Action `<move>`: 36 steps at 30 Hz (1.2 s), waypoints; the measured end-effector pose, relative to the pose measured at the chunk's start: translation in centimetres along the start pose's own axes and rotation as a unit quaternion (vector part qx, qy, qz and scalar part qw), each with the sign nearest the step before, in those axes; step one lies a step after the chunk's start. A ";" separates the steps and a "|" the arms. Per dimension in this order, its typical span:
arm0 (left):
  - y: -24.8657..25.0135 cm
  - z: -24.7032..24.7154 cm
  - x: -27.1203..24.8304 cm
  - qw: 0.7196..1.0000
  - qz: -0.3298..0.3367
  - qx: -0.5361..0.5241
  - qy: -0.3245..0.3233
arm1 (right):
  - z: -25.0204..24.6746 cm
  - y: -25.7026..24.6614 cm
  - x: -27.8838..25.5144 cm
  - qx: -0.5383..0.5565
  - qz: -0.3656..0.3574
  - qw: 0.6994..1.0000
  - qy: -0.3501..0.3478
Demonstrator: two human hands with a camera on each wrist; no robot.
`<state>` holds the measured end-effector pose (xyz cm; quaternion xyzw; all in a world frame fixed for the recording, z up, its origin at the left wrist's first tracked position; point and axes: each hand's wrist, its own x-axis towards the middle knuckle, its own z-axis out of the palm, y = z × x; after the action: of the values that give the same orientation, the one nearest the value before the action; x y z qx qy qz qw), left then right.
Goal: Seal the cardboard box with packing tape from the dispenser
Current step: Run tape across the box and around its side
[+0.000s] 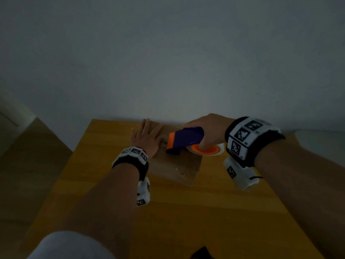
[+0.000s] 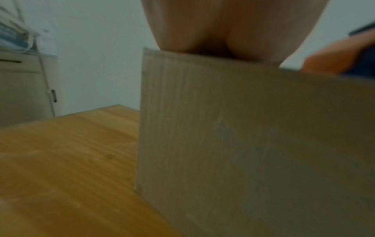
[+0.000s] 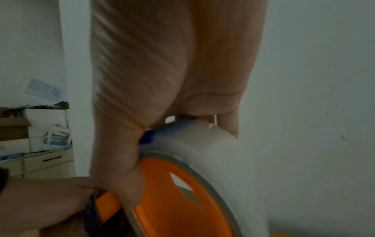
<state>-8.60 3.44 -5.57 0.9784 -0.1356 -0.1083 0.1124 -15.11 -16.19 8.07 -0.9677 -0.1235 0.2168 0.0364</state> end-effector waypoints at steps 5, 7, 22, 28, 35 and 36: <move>0.2 -0.5 0.1 0.997 -0.023 -0.073 0.032 | 0.1 0.2 -0.3 0.000 0.001 1.000 -0.001; 0.4 -0.5 0.1 0.998 -0.035 -0.050 0.022 | 0.1 0.2 -0.4 0.002 -0.003 1.000 0.000; 1.3 -0.7 0.6 0.997 -0.059 -0.019 -0.035 | 0.2 0.6 0.2 0.020 -0.003 1.000 -0.002; 1.1 -0.6 0.5 0.998 -0.053 -0.010 -0.027 | 0.3 0.4 -0.5 0.039 0.000 0.999 -0.008; 1.1 -0.6 0.6 0.998 -0.049 -0.001 -0.038 | 0.6 0.4 -1.8 0.025 0.009 1.000 -0.005; 1.0 -0.5 0.6 0.998 -0.048 -0.002 -0.041 | 0.5 0.6 -2.1 0.021 0.011 1.000 -0.009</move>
<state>-8.19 2.44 -4.92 0.9783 -0.0929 -0.1539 0.1032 -17.02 -17.26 8.36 -0.9661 -0.1089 0.2281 0.0530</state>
